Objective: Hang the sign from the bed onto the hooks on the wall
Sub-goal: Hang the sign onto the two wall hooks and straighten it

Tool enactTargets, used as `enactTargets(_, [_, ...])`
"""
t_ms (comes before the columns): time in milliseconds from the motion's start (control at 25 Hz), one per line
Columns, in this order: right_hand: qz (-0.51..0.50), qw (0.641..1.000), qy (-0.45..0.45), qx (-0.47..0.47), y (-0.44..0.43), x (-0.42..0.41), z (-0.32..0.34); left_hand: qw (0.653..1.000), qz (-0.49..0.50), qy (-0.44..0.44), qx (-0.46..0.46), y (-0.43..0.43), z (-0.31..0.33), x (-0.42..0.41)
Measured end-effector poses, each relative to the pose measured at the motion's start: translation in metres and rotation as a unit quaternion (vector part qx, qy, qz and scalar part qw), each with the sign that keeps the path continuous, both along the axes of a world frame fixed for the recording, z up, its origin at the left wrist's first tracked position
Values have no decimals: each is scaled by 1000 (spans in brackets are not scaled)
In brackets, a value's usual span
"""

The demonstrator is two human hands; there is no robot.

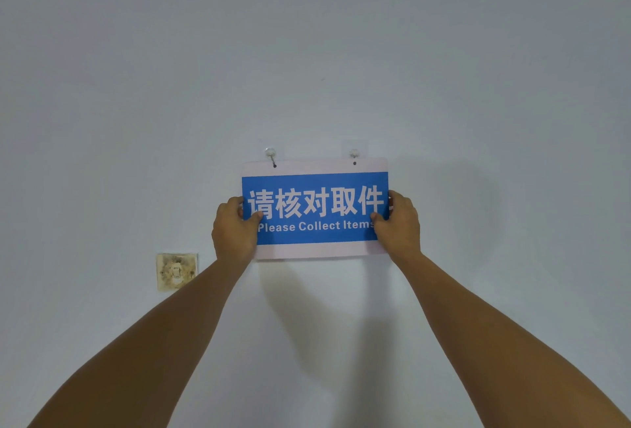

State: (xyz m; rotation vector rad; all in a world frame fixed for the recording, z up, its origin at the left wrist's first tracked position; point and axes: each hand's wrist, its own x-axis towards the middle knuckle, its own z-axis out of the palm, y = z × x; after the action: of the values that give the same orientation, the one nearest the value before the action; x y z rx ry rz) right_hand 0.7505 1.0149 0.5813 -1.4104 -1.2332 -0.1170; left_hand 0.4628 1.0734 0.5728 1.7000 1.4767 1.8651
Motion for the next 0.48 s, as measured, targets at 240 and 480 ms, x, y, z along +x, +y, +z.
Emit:
enactTargets(240, [8, 1000, -6, -9, 7, 1, -8, 1000, -9, 4, 11, 1, -4, -2])
enactTargets(480, [-6, 1000, -25, -12, 12, -5, -19, 999, -1, 29, 21, 3, -5, -13])
